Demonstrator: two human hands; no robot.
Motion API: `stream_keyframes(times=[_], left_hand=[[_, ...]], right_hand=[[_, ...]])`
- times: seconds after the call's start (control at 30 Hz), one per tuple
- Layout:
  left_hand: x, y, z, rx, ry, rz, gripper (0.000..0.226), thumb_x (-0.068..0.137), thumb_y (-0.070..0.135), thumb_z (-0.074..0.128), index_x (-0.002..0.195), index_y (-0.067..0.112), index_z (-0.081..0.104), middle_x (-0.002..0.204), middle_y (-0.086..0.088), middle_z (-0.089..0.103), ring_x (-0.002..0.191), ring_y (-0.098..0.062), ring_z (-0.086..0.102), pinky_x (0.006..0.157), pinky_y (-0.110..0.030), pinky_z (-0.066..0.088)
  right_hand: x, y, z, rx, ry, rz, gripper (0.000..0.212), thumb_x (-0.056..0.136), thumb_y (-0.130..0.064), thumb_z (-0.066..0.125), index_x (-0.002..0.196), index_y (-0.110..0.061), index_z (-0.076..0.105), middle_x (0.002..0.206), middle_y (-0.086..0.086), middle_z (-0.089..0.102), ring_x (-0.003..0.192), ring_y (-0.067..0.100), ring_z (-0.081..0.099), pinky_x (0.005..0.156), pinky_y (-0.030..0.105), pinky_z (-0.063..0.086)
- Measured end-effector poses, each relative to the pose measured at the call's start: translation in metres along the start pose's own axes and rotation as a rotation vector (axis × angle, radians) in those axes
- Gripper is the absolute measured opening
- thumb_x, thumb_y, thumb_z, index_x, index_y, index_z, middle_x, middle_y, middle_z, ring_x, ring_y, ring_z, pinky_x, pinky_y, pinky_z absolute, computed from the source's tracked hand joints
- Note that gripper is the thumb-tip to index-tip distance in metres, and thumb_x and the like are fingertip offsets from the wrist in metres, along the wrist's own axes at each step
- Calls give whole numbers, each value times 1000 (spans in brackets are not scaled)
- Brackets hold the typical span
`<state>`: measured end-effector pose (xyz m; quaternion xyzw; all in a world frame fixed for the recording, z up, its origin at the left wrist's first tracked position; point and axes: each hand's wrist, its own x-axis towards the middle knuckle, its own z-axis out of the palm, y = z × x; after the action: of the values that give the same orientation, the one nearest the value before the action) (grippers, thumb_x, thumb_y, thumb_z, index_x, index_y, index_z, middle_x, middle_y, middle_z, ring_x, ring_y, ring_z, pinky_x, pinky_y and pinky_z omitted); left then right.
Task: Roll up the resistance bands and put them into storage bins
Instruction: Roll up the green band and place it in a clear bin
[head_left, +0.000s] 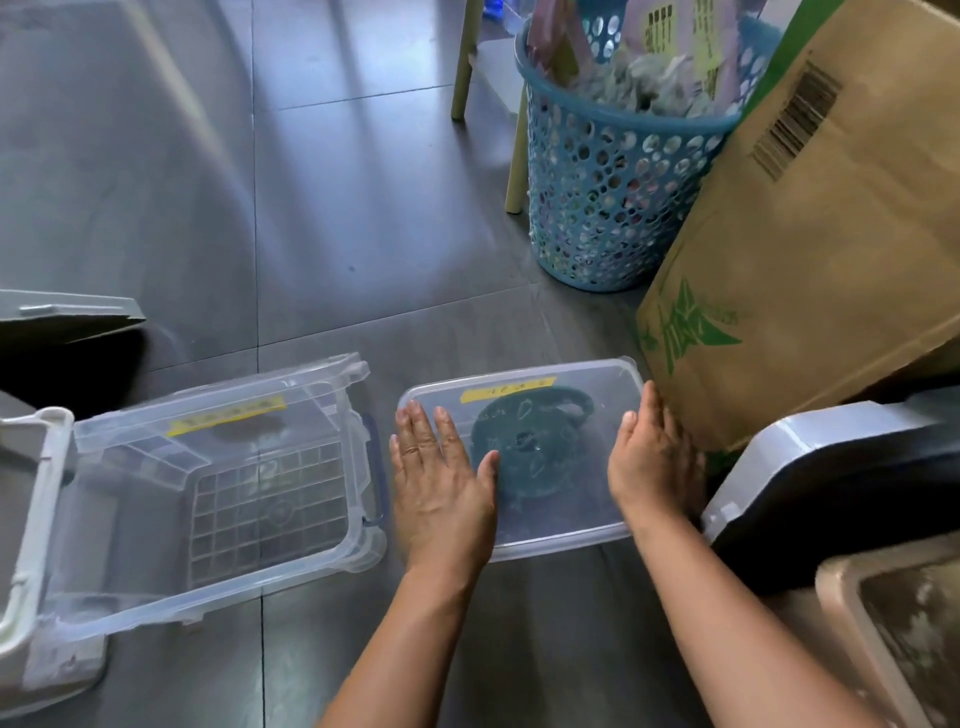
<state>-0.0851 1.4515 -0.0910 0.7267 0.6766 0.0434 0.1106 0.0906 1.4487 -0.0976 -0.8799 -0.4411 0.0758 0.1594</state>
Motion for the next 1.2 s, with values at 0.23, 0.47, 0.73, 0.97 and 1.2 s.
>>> stream_keyframes(times=[0.23, 0.47, 0.73, 0.97, 1.2], left_hand=[[3, 0, 1, -60, -23, 6, 89, 71, 56, -16, 144, 6, -6, 150, -15, -21, 131, -20, -29, 107, -30, -26], [-6, -5, -10, 37, -28, 113, 64, 83, 49, 31, 118, 5, 62, 126, -26, 55, 118, -38, 53, 104, -45, 15], [-23, -10, -15, -14, -125, 55, 85, 77, 61, -4, 148, 16, 11, 156, -14, -4, 144, -27, -4, 111, -41, -10], [-20, -8, -7, 21, -24, 59, 68, 82, 50, 27, 125, 7, 57, 135, -22, 48, 125, -38, 46, 98, -58, 33], [-17, -8, 2, 70, -121, 46, 74, 84, 53, 16, 141, 9, 34, 149, -22, 26, 137, -38, 26, 106, -60, 19]], right_hand=[[4, -5, -3, -7, -43, 28, 48, 97, -21, 33, 144, -12, 26, 145, 12, 37, 128, 31, 38, 98, 38, 27], [-12, -15, -15, 8, -98, -92, 51, 97, -19, 32, 145, -7, 21, 154, 12, 17, 139, 30, 22, 110, 38, 12], [-41, -16, -16, -10, -158, -148, 47, 94, -14, 35, 141, -5, 32, 152, 13, 22, 140, 27, 19, 112, 34, 10], [-40, -19, -11, 64, -45, -164, 44, 84, -8, 51, 125, 6, 50, 139, 25, 41, 129, 40, 37, 108, 46, 25], [-55, -9, -10, -3, -69, -266, 49, 82, -12, 44, 128, 6, 48, 139, 25, 42, 129, 40, 39, 107, 47, 29]])
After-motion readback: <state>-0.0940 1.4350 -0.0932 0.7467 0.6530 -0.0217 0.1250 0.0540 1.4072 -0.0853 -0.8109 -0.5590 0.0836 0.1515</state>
